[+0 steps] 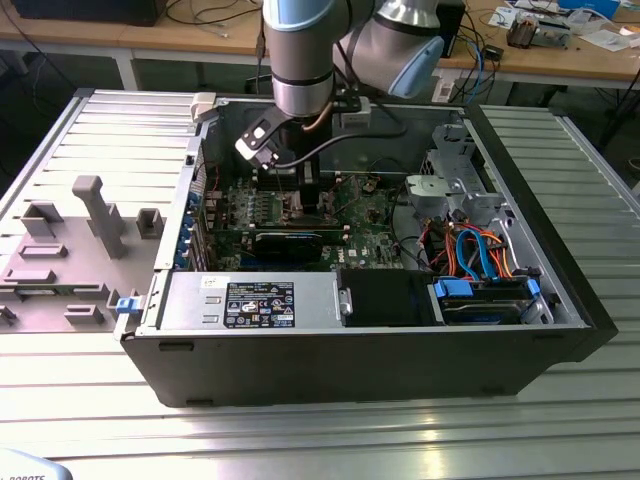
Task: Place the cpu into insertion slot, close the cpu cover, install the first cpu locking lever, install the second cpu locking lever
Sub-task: 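Place the cpu into insertion slot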
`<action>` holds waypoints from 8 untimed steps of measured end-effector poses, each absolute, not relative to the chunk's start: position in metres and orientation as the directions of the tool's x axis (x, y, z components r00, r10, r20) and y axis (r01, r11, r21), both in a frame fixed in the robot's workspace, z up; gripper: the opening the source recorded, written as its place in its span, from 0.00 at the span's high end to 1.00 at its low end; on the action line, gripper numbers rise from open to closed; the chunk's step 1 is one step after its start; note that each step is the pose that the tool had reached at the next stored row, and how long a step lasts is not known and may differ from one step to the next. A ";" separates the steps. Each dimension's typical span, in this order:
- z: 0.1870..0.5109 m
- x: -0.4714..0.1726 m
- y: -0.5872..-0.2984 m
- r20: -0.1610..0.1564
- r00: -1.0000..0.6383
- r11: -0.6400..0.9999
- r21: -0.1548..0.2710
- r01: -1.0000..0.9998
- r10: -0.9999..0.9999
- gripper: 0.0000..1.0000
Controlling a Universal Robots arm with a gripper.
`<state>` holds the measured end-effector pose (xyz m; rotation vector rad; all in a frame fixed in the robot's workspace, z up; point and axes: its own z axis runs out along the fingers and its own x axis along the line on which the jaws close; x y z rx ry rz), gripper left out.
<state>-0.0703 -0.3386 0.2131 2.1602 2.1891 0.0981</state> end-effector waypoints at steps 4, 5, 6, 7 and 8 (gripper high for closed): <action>0.206 -0.071 -0.338 -0.003 -0.013 0.013 0.091 0.996 1.000 0.46; 0.206 -0.072 -0.338 -0.003 -0.011 0.012 0.091 0.996 1.000 0.46; 0.206 -0.072 -0.338 -0.003 -0.010 0.010 0.090 0.996 1.000 0.46; 0.205 -0.072 -0.338 -0.003 -0.009 0.009 0.091 0.996 1.000 0.46; 0.204 -0.072 -0.337 -0.003 -0.009 0.009 0.091 0.996 1.000 0.46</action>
